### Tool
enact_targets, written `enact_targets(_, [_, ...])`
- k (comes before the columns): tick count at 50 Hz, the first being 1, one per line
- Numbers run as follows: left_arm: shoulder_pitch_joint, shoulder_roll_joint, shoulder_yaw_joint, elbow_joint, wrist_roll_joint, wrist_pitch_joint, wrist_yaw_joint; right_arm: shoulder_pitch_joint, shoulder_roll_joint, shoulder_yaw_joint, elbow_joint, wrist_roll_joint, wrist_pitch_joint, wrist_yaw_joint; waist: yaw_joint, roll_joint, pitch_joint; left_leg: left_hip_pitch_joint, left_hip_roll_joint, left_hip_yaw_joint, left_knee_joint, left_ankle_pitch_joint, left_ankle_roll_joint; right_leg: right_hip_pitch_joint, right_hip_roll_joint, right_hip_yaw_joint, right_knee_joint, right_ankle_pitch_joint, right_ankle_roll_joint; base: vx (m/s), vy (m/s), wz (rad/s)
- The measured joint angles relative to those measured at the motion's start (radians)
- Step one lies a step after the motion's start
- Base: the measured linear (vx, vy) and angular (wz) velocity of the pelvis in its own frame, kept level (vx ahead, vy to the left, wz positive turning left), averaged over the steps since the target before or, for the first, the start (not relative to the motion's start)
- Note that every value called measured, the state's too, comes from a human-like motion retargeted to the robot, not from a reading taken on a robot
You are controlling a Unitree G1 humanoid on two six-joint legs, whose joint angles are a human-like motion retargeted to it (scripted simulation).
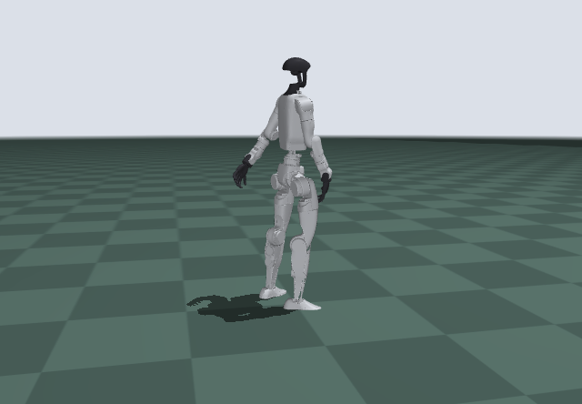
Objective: In place motions
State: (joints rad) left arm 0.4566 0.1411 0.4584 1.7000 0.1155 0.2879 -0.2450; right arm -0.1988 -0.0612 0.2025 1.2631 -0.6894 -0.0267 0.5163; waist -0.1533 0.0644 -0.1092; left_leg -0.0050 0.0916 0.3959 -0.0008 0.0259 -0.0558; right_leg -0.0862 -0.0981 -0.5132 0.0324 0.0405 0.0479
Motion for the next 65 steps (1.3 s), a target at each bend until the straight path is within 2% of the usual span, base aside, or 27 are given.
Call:
enact_targets(2, [-0.111, -0.025, -0.012, 0.000, -0.053, -0.016, -0.059, 0.044, -0.026, -0.043, 0.133, -0.034, 0.073, -0.044, 0.004, -0.005, -0.006, -0.004, -0.001, -0.001, 0.001, 0.002, -0.002, -0.001, -0.002, -0.002, -0.001, 0.000, 0.001, 0.00, 0.00, 0.00])
enact_targets(5, [-0.333, -0.069, -0.048, 0.000, -0.069, -0.018, -0.159, 0.136, -0.088, -0.163, 0.362, -0.067, 0.234, -0.082, 0.023, -0.019, -0.020, -0.008, -0.004, -0.004, 0.001, 0.008, -0.007, 0.001, -0.004, -0.006, -0.006, 0.003, 0.001, 0.00, 0.00, 0.00])
enact_targets(10, [-0.699, -0.124, -0.195, -0.013, 0.094, -0.027, -0.376, 0.378, -0.191, -0.332, 0.437, 0.233, 0.395, -0.115, 0.062, -0.044, -0.005, -0.007, -0.007, -0.033, 0.008, 0.016, -0.004, 0.014, -0.002, -0.001, -0.014, 0.008, 0.000, 0.00, 0.00, 0.00])
enact_targets(12, [-0.802, -0.145, -0.276, -0.087, 0.157, -0.057, -0.452, 0.456, -0.216, -0.388, 0.437, 0.387, 0.401, -0.165, 0.060, -0.045, 0.005, -0.009, -0.007, -0.047, 0.013, 0.020, -0.004, 0.020, 0.001, 0.001, -0.015, 0.008, 0.000, 0.00, 0.00, 0.00])
enact_targets(14, [-0.888, -0.161, -0.345, -0.176, 0.213, -0.100, -0.489, 0.518, -0.230, -0.445, 0.437, 0.506, 0.365, -0.223, 0.057, -0.043, 0.013, -0.011, -0.005, -0.055, 0.016, 0.023, -0.004, 0.024, 0.004, 0.005, -0.016, 0.008, 0.000, 0.00, 0.00, 0.00])
enact_targets(18, [-1.010, -0.166, -0.452, -0.325, 0.287, -0.220, -0.461, 0.579, -0.247, -0.514, 0.437, 0.640, 0.317, -0.301, 0.053, -0.035, 0.024, -0.017, -0.002, -0.062, 0.022, 0.028, -0.004, 0.025, 0.008, 0.007, -0.018, 0.009, 0.000, -0.05, 0.03, -0.03])
enact_targets(22, [-1.051, -0.161, -0.488, -0.365, 0.329, -0.323, -0.348, 0.554, -0.243, -0.453, 0.437, 0.720, 0.358, -0.375, 0.070, -0.026, 0.017, -0.019, -0.002, -0.064, 0.024, 0.029, -0.004, 0.023, 0.009, 0.009, -0.018, 0.010, -0.002, -0.01, 0.01, 0.01])
enact_targets(25, [-1.010, -0.163, -0.490, -0.340, 0.360, -0.326, -0.264, 0.458, -0.213, -0.362, 0.437, 0.689, 0.373, -0.433, 0.080, -0.021, 0.003, -0.023, -0.005, -0.067, 0.022, 0.027, -0.005, 0.014, 0.005, 0.007, -0.015, 0.009, -0.004, 0.00, 0.00, 0.00])
enact_targets(27, [-0.945, -0.159, -0.485, -0.298, 0.371, -0.313, -0.249, 0.363, -0.180, -0.295, 0.437, 0.599, 0.369, -0.390, 0.080, -0.018, -0.008, -0.025, -0.008, -0.066, 0.019, 0.025, -0.006, 0.010, 0.001, 0.000, -0.013, 0.007, -0.004, 0.01, 0.02, 0.20])
enact_targets(30, [-0.811, -0.145, -0.449, -0.197, 0.399, -0.255, -0.253, 0.191, -0.119, -0.201, 0.437, 0.409, 0.342, -0.201, 0.074, -0.015, -0.018, -0.016, -0.012, -0.053, 0.008, 0.020, -0.009, 0.008, -0.002, -0.008, -0.010, 0.005, -0.006, 0.01, 0.00, 0.06])
enact_targets(33, [-0.654, -0.110, -0.369, -0.065, 0.424, -0.178, -0.240, 0.052, -0.047, -0.128, 0.330, 0.238, 0.276, 0.003, 0.064, -0.005, -0.020, -0.010, -0.008, -0.043, 0.003, 0.014, -0.012, 0.001, 0.000, -0.001, -0.005, 0.006, -0.006, 0.00, 0.00, 0.00])
enact_targets(36, [-0.448, -0.067, -0.272, 0.000, 0.381, -0.083, -0.201, -0.052, 0.010, -0.043, 0.160, 0.166, 0.199, 0.095, 0.051, 0.004, -0.019, -0.001, -0.006, -0.027, -0.004, 0.006, -0.014, -0.008, 0.005, 0.011, -0.002, 0.007, -0.010, 0.02, -0.03, -0.20])
enact_targets(39, [-0.212, -0.047, -0.173, 0.000, 0.235, -0.006, -0.138, -0.135, 0.047, 0.030, 0.004, 0.142, 0.122, 0.133, 0.043, 0.009, -0.022, 0.004, -0.004, -0.014, -0.010, -0.003, -0.014, -0.022, 0.009, 0.027, 0.002, 0.008, -0.011, 0.03, 0.00, -0.23])
enact_targets(40, [-0.142, -0.045, -0.141, 0.000, 0.173, -0.004, -0.118, -0.154, 0.056, 0.049, -0.048, 0.139, 0.100, 0.144, 0.043, 0.010, -0.024, 0.003, -0.003, -0.012, -0.011, -0.006, -0.014, -0.028, 0.009, 0.033, 0.004, 0.008, -0.010, 0.05, 0.02, -0.24])
enact_targets(42, [-0.028, -0.044, -0.070, 0.000, 0.101, -0.050, -0.103, -0.168, 0.062, 0.074, -0.149, 0.136, 0.057, 0.165, 0.048, 0.012, -0.032, 0.002, 0.000, -0.003, -0.013, -0.012, -0.015, -0.040, 0.010, 0.044, 0.008, 0.009, -0.010, 0.06, 0.04, -0.24])
enact_targets(45, [0.087, -0.042, 0.025, 0.000, 0.089, -0.090, -0.093, -0.160, 0.045, 0.101, -0.254, 0.136, -0.044, 0.172, 0.062, 0.015, -0.043, 0.001, 0.001, 0.009, -0.016, -0.018, -0.014, -0.054, 0.011, 0.058, 0.012, 0.009, -0.010, 0.02, 0.03, -0.14])
enact_targets(48, [0.130, -0.039, 0.042, 0.000, 0.066, -0.089, -0.054, -0.122, 0.021, 0.117, -0.265, 0.114, -0.121, 0.132, 0.063, 0.013, -0.044, 0.002, 0.000, 0.009, -0.016, -0.020, -0.013, -0.053, 0.011, 0.057, 0.013, 0.006, -0.009, 0.00, 0.00, 0.00])
enact_targets(50, [0.121, -0.040, 0.023, 0.000, 0.028, -0.091, -0.025, -0.079, 0.005, 0.106, -0.229, 0.066, -0.117, 0.100, 0.055, 0.010, -0.043, 0.003, -0.002, 0.002, -0.014, -0.019, -0.011, -0.045, 0.009, 0.049, 0.011, 0.005, -0.009, 0.02, 0.00, 0.12])
enact_targets(53, [0.035, -0.057, -0.012, 0.000, -0.021, -0.104, -0.011, 0.006, -0.023, 0.064, -0.098, -0.009, -0.030, 0.035, 0.042, 0.004, -0.048, 0.000, -0.006, -0.011, -0.012, -0.016, -0.010, -0.033, 0.006, 0.032, 0.004, 0.003, -0.009, 0.03, 0.00, 0.26])
enact_targets(55, [-0.065, -0.077, -0.035, 0.000, -0.048, -0.117, -0.027, 0.067, -0.046, 0.013, 0.032, -0.023, 0.029, -0.061, 0.044, -0.001, -0.056, -0.006, -0.010, -0.017, -0.010, -0.013, -0.009, -0.029, 0.004, 0.025, -0.001, 0.003, -0.009, 0.01, 0.02, 0.19])
enact_targets(57, [-0.194, -0.099, -0.065, 0.000, -0.064, -0.120, -0.058, 0.122, -0.073, -0.070, 0.201, 0.027, 0.082, -0.200, 0.054, -0.005, -0.067, -0.017, -0.013, -0.029, -0.007, -0.010, -0.009, -0.027, 0.001, 0.016, -0.006, 0.001, -0.007, 0.00, 0.05, 0.24])
enact_targets(59, [-0.335, -0.124, -0.097, 0.000, -0.057, -0.115, -0.111, 0.174, -0.111, -0.171, 0.366, 0.107, 0.176, -0.288, 0.062, -0.011, -0.079, -0.033, -0.015, -0.044, 0.000, -0.006, -0.010, -0.024, -0.005, 0.001, -0.009, -0.001, -0.002, 0.00, 0.03, 0.37])
enact_targets(62, [-0.552, -0.159, -0.147, 0.000, -0.001, -0.115, -0.242, 0.311, -0.181, -0.289, 0.437, 0.271, 0.377, -0.293, 0.068, -0.020, -0.085, -0.055, -0.019, -0.072, 0.010, 0.003, -0.009, -0.013, -0.012, -0.028, -0.014, -0.006, 0.005, 0.00, 0.00, 0.48])
enact_targets(63, [-0.621, -0.170, -0.168, 0.000, 0.024, -0.124, -0.292, 0.361, -0.199, -0.313, 0.437, 0.331, 0.422, -0.286, 0.068, -0.023, -0.084, -0.061, -0.020, -0.083, 0.014, 0.006, -0.008, -0.007, -0.013, -0.038, -0.017, -0.007, 0.006, 0.01, -0.01, 0.44])
enact_targets(65, [-0.736, -0.191, -0.228, -0.034, 0.072, -0.143, -0.383, 0.449, -0.227, -0.356, 0.437, 0.425, 0.450, -0.282, 0.066, -0.027, -0.078, -0.068, -0.023, -0.103, 0.021, 0.012, -0.007, 0.006, -0.015, -0.053, -0.021, -0.009, 0.007, 0.01, -0.01, 0.33])
